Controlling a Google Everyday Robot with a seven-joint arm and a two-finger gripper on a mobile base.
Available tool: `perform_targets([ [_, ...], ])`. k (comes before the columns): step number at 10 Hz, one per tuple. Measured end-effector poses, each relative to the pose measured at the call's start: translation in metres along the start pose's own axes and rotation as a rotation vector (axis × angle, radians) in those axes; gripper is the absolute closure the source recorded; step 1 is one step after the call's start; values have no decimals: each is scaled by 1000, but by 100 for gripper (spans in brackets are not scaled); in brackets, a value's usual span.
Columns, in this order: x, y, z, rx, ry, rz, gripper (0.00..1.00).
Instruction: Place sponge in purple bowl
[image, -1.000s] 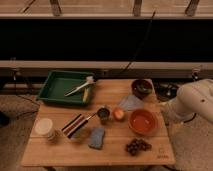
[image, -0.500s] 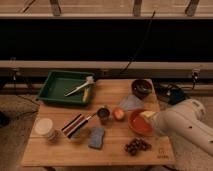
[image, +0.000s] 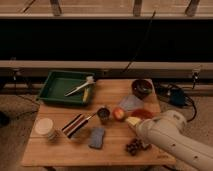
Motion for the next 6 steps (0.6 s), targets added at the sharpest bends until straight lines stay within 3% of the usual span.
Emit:
perform_targets([
  [6,-39,-6,34,-22,-20,-110,20],
])
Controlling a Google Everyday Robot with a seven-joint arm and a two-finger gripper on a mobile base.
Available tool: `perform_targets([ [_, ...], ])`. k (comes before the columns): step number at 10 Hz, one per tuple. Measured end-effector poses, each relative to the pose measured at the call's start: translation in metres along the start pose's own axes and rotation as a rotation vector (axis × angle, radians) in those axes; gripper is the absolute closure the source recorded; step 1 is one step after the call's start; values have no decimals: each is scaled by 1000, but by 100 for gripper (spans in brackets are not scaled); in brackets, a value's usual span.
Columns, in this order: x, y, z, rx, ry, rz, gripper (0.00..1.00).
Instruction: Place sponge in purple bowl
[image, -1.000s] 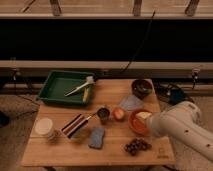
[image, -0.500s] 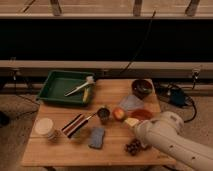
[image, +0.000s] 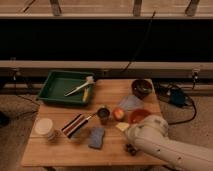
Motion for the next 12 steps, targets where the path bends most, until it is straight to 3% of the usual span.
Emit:
perform_targets([
  [5,-20,-25,19,-42,18,-111,20],
  [12,-64,-67,45,-42,34,-293,20],
])
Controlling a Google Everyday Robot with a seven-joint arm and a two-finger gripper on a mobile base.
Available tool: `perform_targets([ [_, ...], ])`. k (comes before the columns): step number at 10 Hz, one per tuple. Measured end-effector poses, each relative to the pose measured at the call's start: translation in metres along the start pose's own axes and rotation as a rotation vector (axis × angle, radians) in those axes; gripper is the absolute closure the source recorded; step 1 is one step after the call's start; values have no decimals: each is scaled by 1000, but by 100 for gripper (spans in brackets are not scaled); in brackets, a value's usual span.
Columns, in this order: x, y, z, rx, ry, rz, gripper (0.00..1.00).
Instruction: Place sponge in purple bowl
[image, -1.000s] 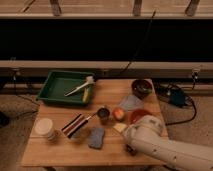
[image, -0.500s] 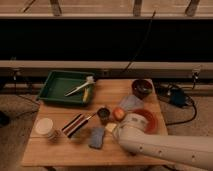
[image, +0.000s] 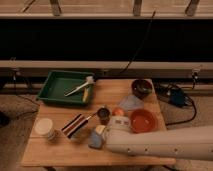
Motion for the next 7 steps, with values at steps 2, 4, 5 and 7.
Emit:
perform_targets([
  [2,-12,-18,8,-4,5,-71,20],
  [4,-22,-32,17,-15,14,-136,20],
  [5,-25,-35,21,-20,15,-155,20],
  [7,-30,-40,33,-41,25,-196,20],
])
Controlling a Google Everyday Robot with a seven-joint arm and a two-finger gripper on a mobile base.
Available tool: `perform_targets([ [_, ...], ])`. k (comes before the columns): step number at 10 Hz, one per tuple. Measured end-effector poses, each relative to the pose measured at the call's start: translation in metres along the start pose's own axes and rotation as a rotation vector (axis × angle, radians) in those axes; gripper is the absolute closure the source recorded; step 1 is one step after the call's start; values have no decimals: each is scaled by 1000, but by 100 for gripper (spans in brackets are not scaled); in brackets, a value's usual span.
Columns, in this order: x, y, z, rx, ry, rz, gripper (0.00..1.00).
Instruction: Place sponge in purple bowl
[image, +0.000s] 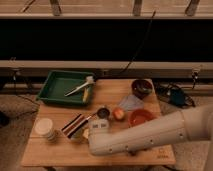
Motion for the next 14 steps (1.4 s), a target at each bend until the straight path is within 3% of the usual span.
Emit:
perform_targets([
  [6,16,2,11,-34,-8,-9,20],
  [12,38,39,2,-33,-86,75,20],
  [14,37,41,3,-39,-108,75,20],
])
